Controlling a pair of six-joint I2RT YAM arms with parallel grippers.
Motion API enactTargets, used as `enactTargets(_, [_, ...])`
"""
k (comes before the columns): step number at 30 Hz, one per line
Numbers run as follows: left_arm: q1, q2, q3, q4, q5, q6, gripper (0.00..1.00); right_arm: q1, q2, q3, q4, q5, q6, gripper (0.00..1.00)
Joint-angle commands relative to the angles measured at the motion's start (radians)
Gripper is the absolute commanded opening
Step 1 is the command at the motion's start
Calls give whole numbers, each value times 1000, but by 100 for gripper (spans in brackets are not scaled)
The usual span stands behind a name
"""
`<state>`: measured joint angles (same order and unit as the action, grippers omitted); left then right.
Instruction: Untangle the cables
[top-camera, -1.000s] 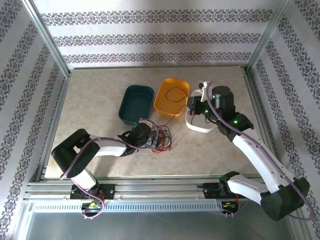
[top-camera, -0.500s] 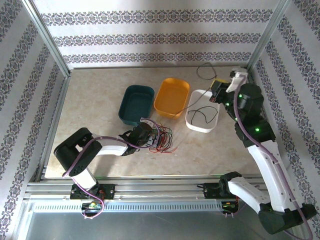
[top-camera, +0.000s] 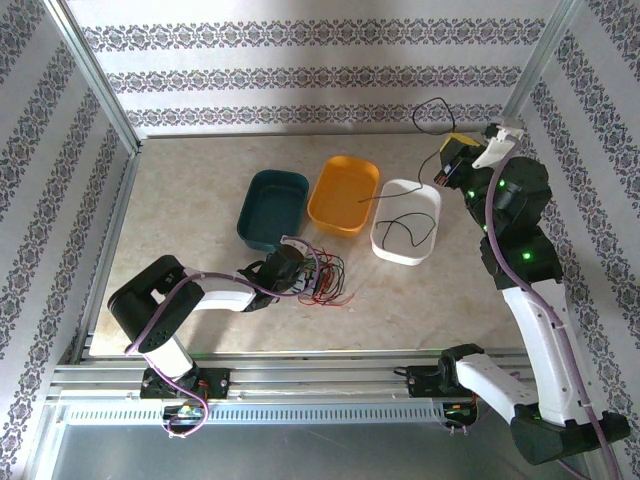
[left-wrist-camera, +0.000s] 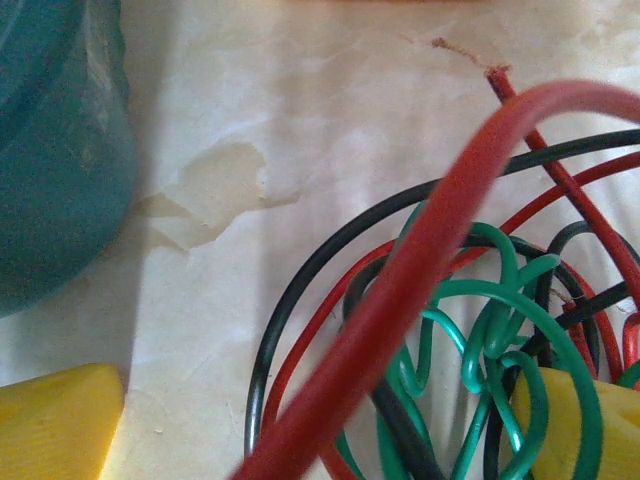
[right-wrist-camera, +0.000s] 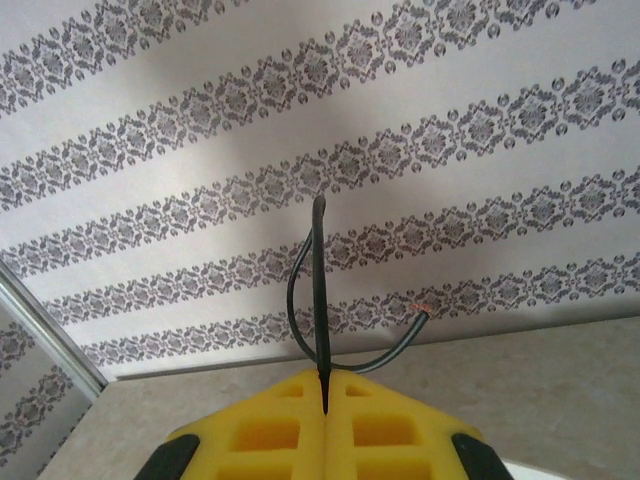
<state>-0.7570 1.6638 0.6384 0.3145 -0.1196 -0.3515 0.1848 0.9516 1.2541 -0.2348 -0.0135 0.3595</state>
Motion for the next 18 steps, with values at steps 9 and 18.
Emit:
enactTargets(9, [12, 10, -9, -51, 0, 26, 99, -10, 34, 23, -63, 311, -76, 0])
enactTargets(18, [12, 16, -5, -46, -4, 23, 99, -10, 89, 21, -75, 434, -162, 0])
